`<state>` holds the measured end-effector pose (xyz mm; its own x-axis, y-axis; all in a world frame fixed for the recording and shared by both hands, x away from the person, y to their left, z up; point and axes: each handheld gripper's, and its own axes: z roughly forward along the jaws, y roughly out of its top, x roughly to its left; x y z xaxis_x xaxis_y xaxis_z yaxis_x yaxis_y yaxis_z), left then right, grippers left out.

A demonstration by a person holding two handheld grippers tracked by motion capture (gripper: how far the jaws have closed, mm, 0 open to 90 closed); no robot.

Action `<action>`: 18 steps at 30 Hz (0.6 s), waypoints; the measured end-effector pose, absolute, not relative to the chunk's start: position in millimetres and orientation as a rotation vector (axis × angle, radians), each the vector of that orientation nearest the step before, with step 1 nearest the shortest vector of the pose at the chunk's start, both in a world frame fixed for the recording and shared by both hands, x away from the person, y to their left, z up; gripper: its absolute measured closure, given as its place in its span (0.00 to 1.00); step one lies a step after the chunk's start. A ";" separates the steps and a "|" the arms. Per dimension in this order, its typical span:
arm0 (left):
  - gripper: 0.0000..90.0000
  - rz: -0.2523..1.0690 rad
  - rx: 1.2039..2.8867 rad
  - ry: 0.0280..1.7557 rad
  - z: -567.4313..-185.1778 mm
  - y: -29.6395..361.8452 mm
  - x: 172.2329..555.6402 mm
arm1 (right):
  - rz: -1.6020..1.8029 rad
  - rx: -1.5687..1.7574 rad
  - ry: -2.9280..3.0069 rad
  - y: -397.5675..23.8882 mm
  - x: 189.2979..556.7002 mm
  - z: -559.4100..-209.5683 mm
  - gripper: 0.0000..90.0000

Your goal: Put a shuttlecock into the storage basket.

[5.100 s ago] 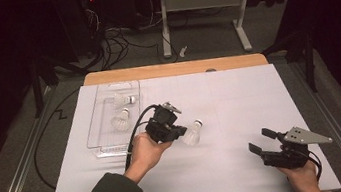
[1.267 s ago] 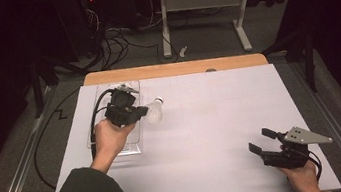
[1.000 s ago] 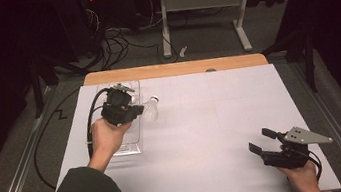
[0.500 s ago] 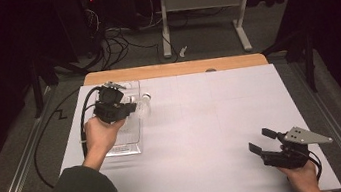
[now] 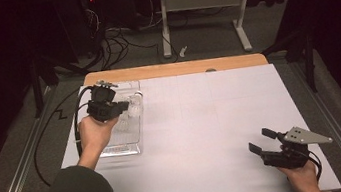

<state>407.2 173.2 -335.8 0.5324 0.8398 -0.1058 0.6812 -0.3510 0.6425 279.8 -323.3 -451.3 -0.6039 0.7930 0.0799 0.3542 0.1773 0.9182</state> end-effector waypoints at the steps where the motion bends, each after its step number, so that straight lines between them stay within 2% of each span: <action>1: 0.99 0.322 2.130 1.231 -336.1 173.7 407.6 | 1.413 1.082 2.042 -323.3 279.7 -451.3 0.27; 18: 0.99 0.345 2.120 1.303 -343.2 182.3 419.3 | 1.414 1.080 2.042 -323.5 279.6 -451.2 0.27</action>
<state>419.3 182.3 -343.2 0.4793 0.8724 -0.0961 0.7107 -0.3216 0.6257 279.6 -323.5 -451.2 -0.6042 0.7927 0.0808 0.3547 0.1767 0.9181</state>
